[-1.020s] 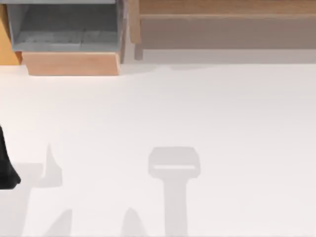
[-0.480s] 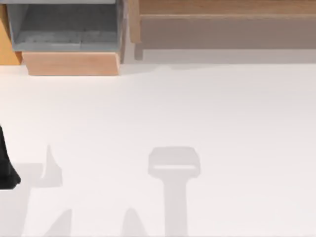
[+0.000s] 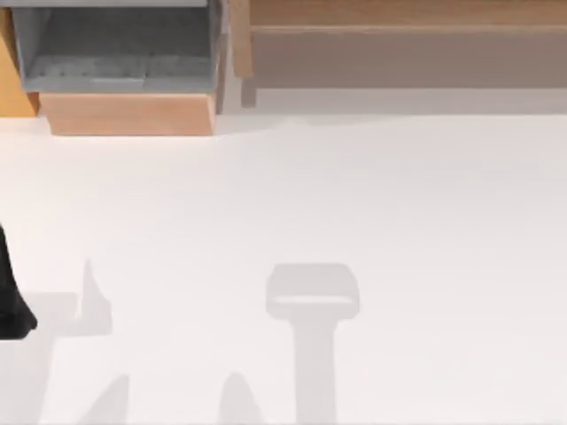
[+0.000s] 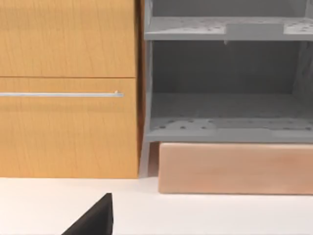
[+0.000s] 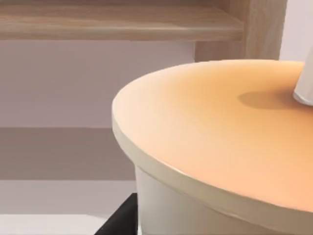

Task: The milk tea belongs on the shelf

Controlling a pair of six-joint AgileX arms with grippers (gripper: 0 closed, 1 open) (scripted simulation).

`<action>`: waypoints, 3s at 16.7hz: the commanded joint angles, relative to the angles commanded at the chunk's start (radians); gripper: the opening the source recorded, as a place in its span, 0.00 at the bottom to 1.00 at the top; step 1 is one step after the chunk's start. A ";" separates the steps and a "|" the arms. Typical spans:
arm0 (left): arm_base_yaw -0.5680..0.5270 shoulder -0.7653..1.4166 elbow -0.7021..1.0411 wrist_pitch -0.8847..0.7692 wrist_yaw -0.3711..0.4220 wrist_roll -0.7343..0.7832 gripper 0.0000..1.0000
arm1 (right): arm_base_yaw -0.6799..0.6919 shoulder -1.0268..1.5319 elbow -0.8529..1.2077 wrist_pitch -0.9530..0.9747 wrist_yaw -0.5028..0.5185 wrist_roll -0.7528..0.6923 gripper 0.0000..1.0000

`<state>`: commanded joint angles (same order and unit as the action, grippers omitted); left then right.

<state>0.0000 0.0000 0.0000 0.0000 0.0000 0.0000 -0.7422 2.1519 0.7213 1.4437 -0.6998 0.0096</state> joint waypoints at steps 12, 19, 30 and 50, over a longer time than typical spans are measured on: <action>0.000 0.000 0.000 0.000 0.000 0.000 1.00 | 0.143 -0.168 0.164 -0.155 0.123 -0.004 0.00; 0.000 0.000 0.000 0.000 0.000 0.000 1.00 | 0.355 -0.299 0.319 -0.463 0.299 -0.011 0.00; 0.000 0.000 0.000 0.000 0.000 0.000 1.00 | 0.558 -0.362 0.521 -0.880 0.540 -0.002 0.00; 0.000 0.000 0.000 0.000 0.000 0.000 1.00 | 0.577 -0.186 0.639 -0.830 0.571 -0.002 0.00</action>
<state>0.0000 0.0000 0.0000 0.0000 0.0000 0.0000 -0.1652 1.9657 1.3605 0.6137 -0.1291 0.0080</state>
